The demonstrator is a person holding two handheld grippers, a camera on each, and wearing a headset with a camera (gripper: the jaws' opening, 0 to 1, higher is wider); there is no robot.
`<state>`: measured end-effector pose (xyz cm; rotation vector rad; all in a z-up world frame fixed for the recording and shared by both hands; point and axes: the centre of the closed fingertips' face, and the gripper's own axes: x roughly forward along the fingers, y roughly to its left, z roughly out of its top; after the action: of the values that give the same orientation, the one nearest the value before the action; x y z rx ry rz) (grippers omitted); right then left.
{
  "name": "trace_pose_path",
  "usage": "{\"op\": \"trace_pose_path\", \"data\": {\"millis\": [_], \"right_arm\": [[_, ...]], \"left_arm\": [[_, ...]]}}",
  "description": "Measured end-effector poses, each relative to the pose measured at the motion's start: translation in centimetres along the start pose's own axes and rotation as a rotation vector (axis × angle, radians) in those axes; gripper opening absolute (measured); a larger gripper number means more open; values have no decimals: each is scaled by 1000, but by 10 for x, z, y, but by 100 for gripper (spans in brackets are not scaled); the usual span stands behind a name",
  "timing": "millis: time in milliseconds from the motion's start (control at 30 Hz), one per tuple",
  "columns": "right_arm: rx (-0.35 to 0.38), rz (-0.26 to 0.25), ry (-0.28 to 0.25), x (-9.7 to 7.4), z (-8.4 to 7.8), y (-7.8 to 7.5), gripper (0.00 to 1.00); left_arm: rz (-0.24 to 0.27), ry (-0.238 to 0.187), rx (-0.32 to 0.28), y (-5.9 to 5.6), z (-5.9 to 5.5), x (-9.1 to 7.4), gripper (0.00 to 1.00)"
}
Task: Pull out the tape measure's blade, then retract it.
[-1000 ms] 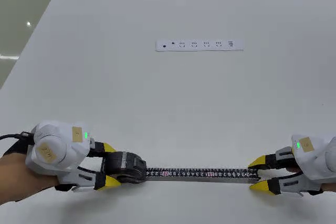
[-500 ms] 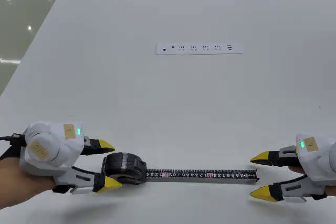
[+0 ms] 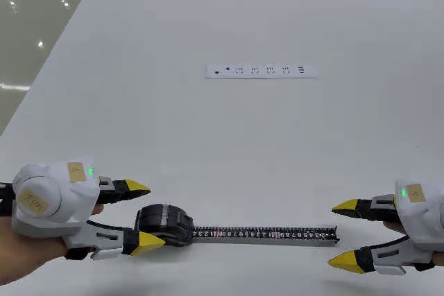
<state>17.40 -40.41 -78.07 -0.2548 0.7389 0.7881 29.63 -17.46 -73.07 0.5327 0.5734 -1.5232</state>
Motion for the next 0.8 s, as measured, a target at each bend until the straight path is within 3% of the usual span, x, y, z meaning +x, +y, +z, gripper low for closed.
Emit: {"op": "trace_pose_path", "data": {"millis": [267,500,700,800], "right_arm": [[25,-29,-24,-6,6,1,60],[38,-52,-25,-9,10,3,60],[45,-57,-21,-11,12,6,59],[60,-61,-29,-12,14,7,63]], "left_arm": [[33,-34,-59,-2,7,-9,59],[63,-58,-108,-3,6,-18,63],[58,-96,-177,-8,5,-23,66],[70,-95,-184,-11,2,-23,66]]}}
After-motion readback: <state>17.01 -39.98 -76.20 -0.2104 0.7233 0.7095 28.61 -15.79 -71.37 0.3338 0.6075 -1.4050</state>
